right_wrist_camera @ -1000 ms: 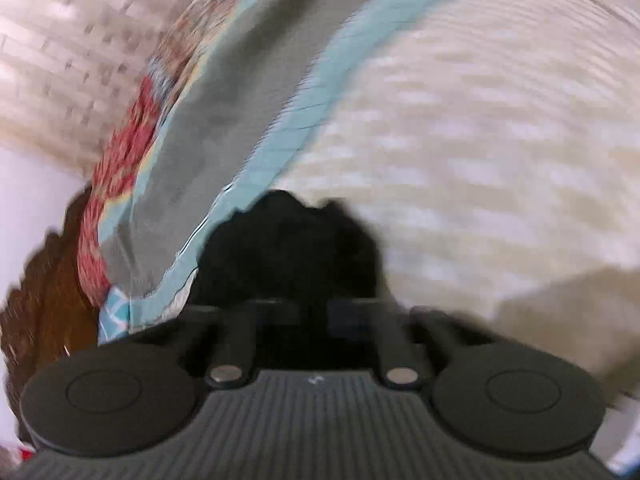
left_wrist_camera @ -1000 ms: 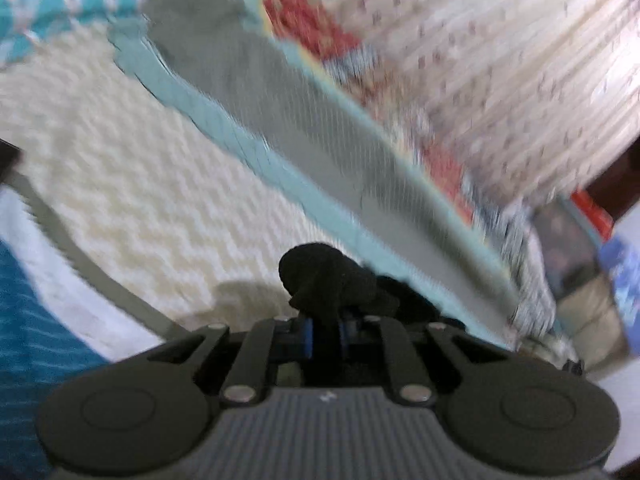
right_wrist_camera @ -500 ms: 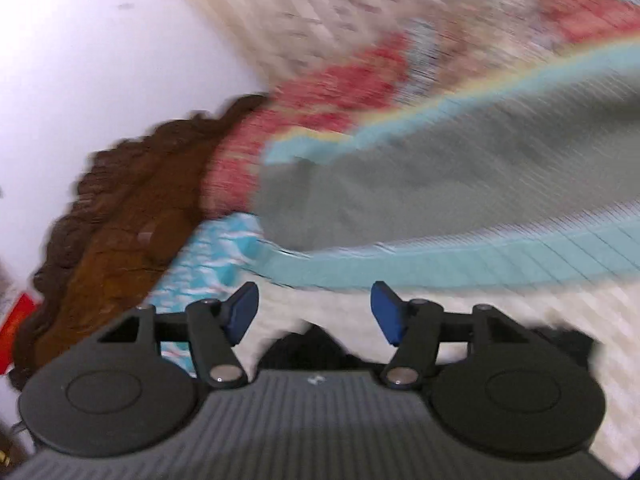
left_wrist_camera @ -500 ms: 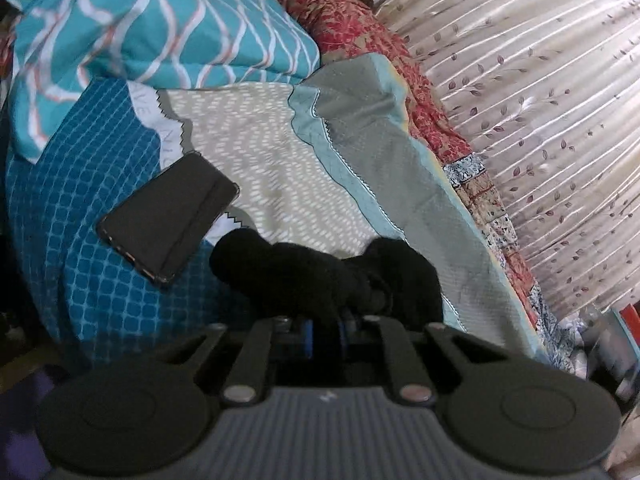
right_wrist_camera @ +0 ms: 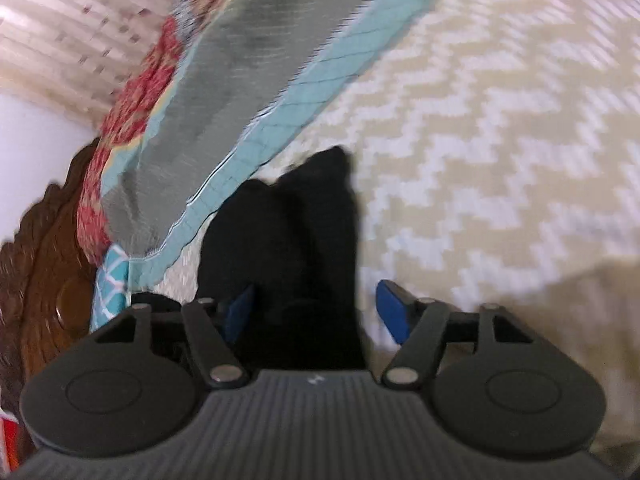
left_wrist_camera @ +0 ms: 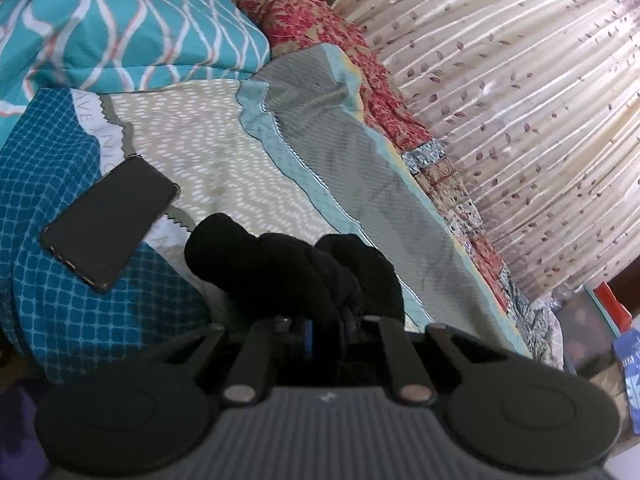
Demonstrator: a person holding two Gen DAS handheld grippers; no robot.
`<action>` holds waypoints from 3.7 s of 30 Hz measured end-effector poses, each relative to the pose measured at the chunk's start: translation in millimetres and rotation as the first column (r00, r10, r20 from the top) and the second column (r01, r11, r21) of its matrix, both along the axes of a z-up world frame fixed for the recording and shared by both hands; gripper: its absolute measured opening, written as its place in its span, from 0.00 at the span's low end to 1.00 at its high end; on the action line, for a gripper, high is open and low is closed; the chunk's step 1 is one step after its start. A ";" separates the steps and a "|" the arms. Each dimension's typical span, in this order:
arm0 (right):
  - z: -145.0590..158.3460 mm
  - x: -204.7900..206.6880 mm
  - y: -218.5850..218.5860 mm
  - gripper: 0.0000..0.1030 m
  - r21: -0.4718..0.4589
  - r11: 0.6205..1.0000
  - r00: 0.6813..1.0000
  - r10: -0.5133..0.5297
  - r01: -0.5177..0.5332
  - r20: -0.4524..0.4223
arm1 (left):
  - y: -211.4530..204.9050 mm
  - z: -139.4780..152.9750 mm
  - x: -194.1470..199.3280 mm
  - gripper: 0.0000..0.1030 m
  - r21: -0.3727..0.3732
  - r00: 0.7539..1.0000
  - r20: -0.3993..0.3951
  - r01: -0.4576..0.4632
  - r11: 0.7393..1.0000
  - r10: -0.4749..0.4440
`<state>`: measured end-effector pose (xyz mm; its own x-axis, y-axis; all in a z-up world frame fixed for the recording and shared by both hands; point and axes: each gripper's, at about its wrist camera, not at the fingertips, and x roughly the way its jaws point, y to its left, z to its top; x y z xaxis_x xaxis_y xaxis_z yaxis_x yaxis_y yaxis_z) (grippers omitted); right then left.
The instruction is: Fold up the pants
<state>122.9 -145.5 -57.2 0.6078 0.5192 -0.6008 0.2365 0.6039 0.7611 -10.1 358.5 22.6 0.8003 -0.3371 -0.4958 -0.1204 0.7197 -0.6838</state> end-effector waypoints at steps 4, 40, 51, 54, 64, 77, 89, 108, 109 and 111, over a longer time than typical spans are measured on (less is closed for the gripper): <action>45.9 1.4 -5.0 0.16 -0.018 1.000 0.993 -0.010 0.012 0.120 | -10.7 6.2 3.1 0.09 0.005 0.999 0.018 0.027 1.000 -0.027; 88.5 -98.5 -74.5 0.06 -0.230 0.968 0.975 -0.048 0.099 0.217 | -32.8 30.5 34.4 0.09 -0.018 1.000 -0.005 0.010 1.000 -0.011; 192.3 -160.8 -256.3 0.06 -0.213 0.746 0.756 -0.528 0.631 0.387 | -125.3 127.4 183.5 0.09 -0.110 0.983 0.110 0.158 0.981 -0.146; 203.1 -196.8 -272.4 0.06 -0.173 0.704 0.695 -0.573 0.689 0.435 | -120.1 135.4 164.6 0.09 -0.156 0.977 0.154 0.169 0.973 -0.145; 98.9 -300.6 -263.6 0.06 -0.170 0.702 0.720 -0.651 0.691 0.240 | -81.1 6.5 34.2 0.09 -0.134 0.975 -0.155 0.138 0.981 -0.158; 44.4 -345.2 -245.6 0.23 -0.280 0.686 0.725 -0.686 0.671 0.057 | -68.0 -47.3 -9.9 0.19 -0.061 0.936 -0.344 0.057 0.997 -0.074; 122.0 -327.8 -235.5 0.39 -0.371 0.709 0.800 -0.547 0.599 0.247 | 0.0 -7.9 -50.5 0.33 0.043 0.945 -0.309 -0.101 0.994 0.110; 37.4 17.6 -167.6 0.51 -0.415 0.903 0.991 -0.133 0.109 -0.028 | -114.1 -55.6 244.6 0.80 0.242 0.937 -0.318 0.231 0.942 -0.148; 28.3 27.7 -165.3 0.51 -0.423 0.901 0.991 -0.124 0.092 -0.049 | -118.4 -61.8 249.7 0.73 0.241 0.933 -0.328 0.237 0.941 -0.151; 17.7 40.4 -161.4 0.43 -0.427 0.902 0.993 -0.099 0.066 -0.057 | -127.8 -69.0 251.9 0.44 0.242 0.927 -0.329 0.267 0.933 -0.180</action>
